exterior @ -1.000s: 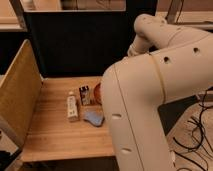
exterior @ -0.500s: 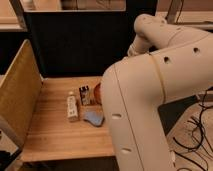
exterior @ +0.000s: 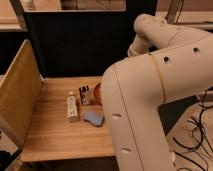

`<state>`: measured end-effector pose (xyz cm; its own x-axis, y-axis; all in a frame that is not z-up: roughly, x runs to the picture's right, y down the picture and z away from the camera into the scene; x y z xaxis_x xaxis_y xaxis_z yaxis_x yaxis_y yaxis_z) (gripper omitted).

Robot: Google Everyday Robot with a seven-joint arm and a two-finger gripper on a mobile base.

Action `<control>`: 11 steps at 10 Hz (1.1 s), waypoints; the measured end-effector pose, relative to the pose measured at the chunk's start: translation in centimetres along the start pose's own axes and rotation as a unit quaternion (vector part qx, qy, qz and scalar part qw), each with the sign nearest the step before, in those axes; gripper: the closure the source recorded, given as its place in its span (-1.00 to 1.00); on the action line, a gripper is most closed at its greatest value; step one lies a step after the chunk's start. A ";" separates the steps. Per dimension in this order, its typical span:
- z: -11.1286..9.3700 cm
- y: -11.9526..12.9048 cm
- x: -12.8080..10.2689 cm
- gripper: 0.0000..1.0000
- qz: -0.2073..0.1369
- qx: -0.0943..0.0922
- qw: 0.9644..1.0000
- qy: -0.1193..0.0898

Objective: Knock the eraser over

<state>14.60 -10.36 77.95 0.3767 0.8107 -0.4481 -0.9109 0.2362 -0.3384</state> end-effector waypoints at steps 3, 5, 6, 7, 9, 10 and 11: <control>0.0 0.1 0.0 0.85 -0.001 0.000 1.000 0.000; 0.0 0.8 0.1 1.00 -0.014 0.003 1.000 0.002; 0.4 2.7 0.6 1.00 -0.039 0.002 0.999 0.009; 1.1 5.0 1.3 1.00 -0.071 0.001 0.997 0.021; 2.7 9.0 2.9 1.00 -0.128 0.000 0.991 0.046; 3.7 11.2 3.9 1.00 -0.158 -0.002 0.986 0.062; 4.6 12.9 4.6 1.00 -0.176 -0.007 0.982 0.074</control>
<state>3.78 -1.12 75.37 0.6886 0.5937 -0.4164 -0.7183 0.4796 -0.5039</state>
